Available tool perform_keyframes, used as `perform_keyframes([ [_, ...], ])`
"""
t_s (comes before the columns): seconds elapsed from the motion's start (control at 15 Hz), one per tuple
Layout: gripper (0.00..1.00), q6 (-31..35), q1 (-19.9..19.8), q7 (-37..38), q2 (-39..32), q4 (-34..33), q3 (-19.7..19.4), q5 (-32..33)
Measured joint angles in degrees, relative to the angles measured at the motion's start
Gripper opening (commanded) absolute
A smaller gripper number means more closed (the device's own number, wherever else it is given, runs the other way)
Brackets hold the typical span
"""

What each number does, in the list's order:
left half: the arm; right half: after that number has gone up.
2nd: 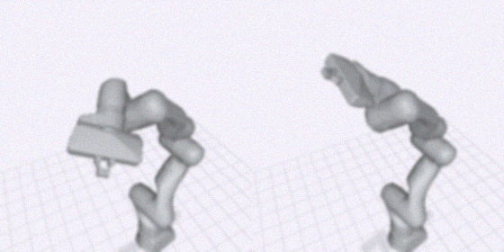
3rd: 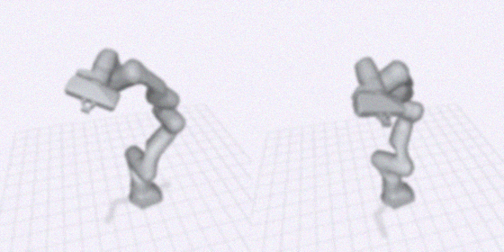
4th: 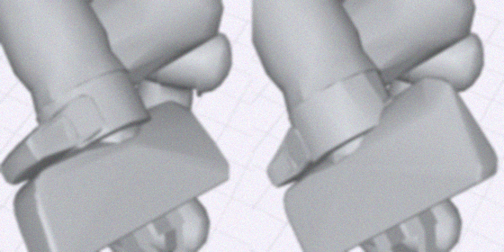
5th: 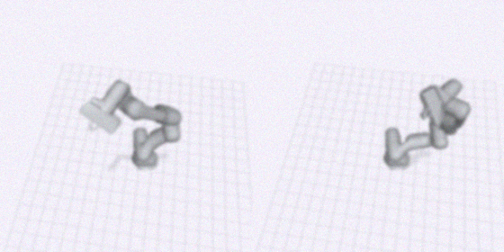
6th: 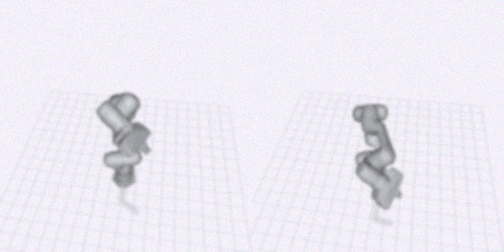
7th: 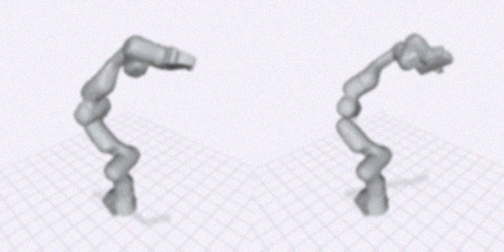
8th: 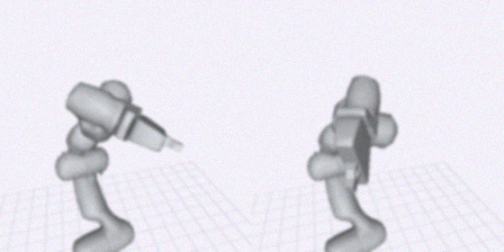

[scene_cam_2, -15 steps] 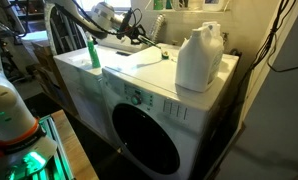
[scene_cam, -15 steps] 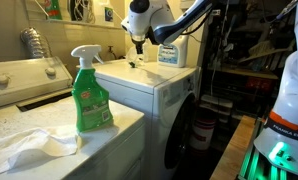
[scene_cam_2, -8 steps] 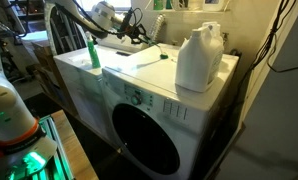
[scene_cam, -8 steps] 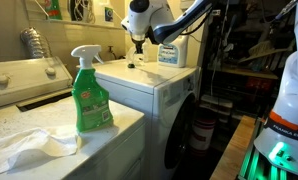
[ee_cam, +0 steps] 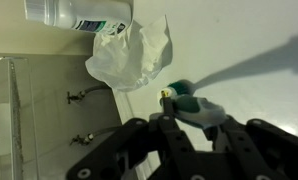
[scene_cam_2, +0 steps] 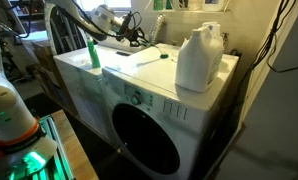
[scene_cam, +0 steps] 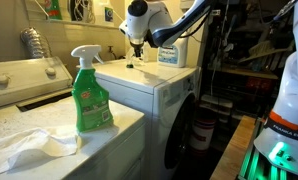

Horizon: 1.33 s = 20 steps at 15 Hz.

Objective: Pick up the white and green brush and put it the right way up on the washing machine

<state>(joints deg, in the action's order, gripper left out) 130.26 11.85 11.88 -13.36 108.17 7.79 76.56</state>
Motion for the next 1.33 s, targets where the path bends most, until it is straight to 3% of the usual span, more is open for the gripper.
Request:
perform_keyframes([
  [0.4, 0.99, 0.0, 0.0, 0.0, -0.3, 0.2, 0.1, 0.0],
  [0.67, 1.0, 0.0, -0.1, -0.3, -0.3, 0.2, 0.1, -1.8],
  [1.33, 1.0, 1.4, -2.0, -7.7, -1.9, 0.0, 0.2, -16.6],
])
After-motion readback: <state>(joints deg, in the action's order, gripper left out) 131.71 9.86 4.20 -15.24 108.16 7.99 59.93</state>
